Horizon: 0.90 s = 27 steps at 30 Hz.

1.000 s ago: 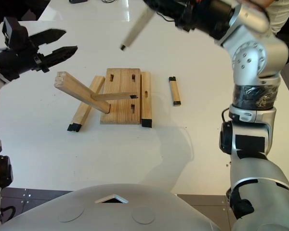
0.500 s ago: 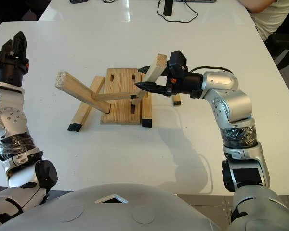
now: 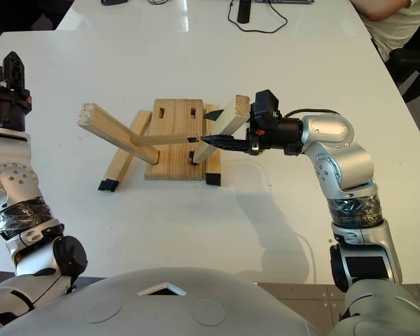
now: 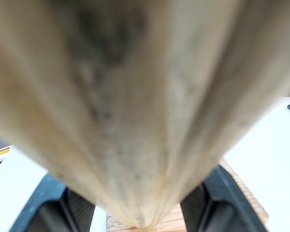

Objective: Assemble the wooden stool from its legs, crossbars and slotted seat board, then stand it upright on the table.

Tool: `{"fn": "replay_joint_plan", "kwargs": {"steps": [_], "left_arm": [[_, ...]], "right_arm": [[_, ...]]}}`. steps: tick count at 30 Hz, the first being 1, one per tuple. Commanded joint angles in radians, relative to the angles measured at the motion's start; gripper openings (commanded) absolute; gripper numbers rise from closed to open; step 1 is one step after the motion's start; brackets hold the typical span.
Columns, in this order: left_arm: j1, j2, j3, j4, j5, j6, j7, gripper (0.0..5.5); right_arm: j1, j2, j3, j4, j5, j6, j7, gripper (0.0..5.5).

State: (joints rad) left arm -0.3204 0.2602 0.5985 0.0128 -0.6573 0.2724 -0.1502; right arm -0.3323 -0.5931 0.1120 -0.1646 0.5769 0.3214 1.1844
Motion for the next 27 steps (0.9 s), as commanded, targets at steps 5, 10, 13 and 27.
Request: {"fn": "replay_joint_plan", "kwargs": {"steps": [5,10,13,27], "left_arm": [[0.003,-0.016,-0.026,-0.002,-0.029,0.006,0.004,3.04],[0.016,-0.029,-0.033,-0.009,-0.035,0.003,0.008,3.04],[0.018,-0.035,-0.035,-0.013,-0.038,0.004,0.011,3.04],[0.054,-0.055,-0.098,-0.077,-0.061,0.027,-0.029,3.04]], "right_arm": [[-0.056,0.014,0.009,0.07,-0.016,0.028,0.002,2.03],[-0.055,0.028,0.008,0.082,-0.019,0.021,-0.003,2.03],[-0.063,0.04,0.003,0.085,-0.016,0.021,-0.008,2.03],[-0.091,0.013,0.061,0.167,-0.137,-0.01,-0.026,2.03]]}}
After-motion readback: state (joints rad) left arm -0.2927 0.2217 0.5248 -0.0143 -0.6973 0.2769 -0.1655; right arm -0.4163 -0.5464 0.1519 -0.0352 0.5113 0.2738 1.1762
